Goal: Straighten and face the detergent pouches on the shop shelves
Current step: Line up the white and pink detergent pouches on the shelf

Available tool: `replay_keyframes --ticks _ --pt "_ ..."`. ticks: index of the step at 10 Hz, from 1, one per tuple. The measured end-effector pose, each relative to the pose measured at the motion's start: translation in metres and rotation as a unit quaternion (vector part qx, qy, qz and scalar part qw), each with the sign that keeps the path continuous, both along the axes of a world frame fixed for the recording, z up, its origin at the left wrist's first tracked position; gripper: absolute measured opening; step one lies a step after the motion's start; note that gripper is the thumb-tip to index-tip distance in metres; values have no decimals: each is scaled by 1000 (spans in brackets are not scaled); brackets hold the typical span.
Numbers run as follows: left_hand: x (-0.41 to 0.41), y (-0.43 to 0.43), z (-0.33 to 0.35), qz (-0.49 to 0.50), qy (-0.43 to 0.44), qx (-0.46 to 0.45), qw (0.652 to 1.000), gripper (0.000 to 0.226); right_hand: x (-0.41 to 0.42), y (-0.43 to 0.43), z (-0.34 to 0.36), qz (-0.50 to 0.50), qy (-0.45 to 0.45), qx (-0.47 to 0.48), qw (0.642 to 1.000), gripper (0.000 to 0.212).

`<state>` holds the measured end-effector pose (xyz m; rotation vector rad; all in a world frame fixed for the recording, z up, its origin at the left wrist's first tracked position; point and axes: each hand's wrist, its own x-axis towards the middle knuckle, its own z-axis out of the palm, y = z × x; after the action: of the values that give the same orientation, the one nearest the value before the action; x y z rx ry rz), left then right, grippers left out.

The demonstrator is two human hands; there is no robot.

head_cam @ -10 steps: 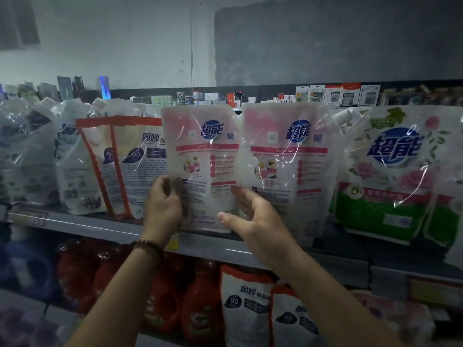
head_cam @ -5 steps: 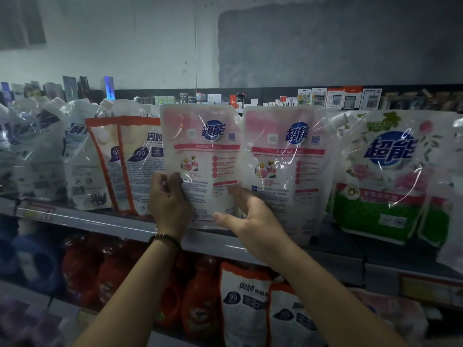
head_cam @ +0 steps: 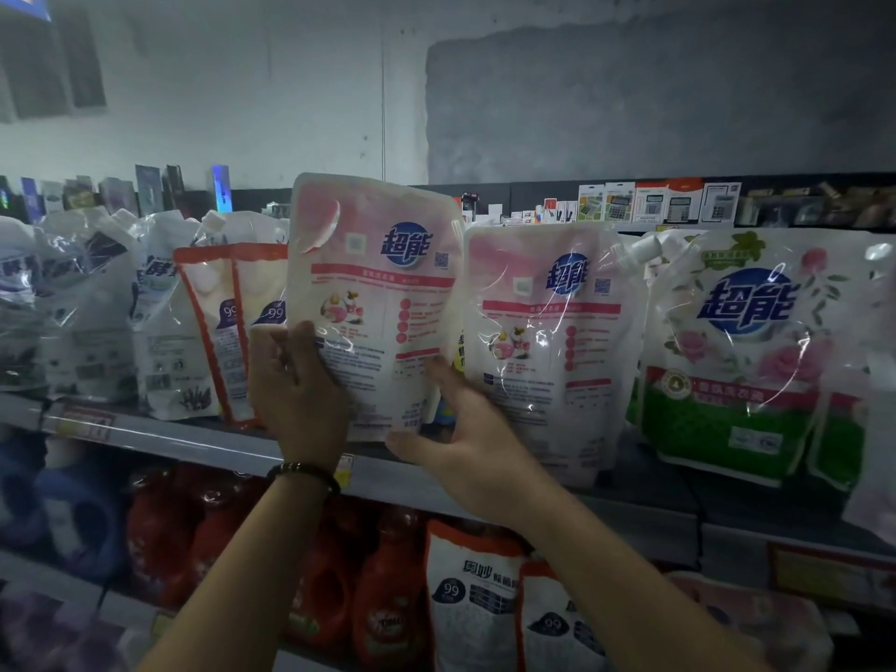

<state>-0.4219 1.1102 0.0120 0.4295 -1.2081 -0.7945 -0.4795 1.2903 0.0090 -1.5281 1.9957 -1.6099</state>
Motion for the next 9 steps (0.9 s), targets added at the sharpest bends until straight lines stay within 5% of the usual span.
replay_keyframes --ticks 1,2,5,6,9 --pt "8 7 4 7 17 -6 1000 25 6 -1 4 -9 20 5 1000 64" --pt "17 10 7 16 31 -10 999 26 14 1 11 -14 59 1 998 90" --pt "34 36 14 -19 74 -25 997 27 27 17 5 -84 152 -36 984 98" --pt "33 51 17 -47 73 -30 996 29 28 24 -4 -127 189 -54 972 115" --pt "2 113 17 -195 87 -18 977 29 8 79 -12 -267 274 -91 919 115"
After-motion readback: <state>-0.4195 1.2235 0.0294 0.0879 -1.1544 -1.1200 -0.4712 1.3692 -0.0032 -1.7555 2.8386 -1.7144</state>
